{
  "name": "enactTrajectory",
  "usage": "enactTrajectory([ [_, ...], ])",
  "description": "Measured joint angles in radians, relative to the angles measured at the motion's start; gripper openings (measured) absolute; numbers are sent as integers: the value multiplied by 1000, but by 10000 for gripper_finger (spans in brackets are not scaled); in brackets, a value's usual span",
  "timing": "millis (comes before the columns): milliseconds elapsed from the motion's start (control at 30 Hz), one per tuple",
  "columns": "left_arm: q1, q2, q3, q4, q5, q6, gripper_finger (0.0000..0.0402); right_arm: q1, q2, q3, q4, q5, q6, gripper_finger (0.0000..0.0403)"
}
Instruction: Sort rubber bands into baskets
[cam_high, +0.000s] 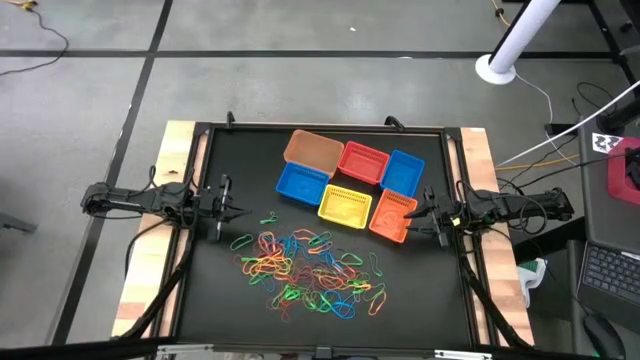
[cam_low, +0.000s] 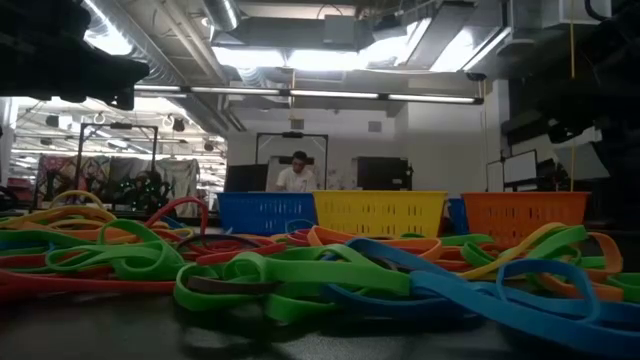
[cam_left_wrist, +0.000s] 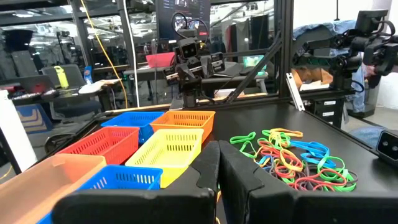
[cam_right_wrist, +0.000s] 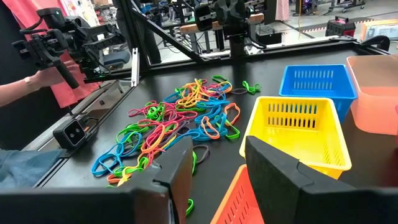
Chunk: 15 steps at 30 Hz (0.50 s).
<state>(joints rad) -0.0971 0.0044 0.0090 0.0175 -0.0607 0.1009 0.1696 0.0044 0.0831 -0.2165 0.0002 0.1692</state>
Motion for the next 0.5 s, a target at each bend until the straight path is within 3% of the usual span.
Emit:
enactTrajectory([
  [267, 0, 0, 0, 0, 0, 3, 4, 0, -1, -6, 187, 1, 14, 150],
  [500, 0, 0, 0, 0, 0, 2, 4, 0, 0, -5, 274, 78, 9, 150],
])
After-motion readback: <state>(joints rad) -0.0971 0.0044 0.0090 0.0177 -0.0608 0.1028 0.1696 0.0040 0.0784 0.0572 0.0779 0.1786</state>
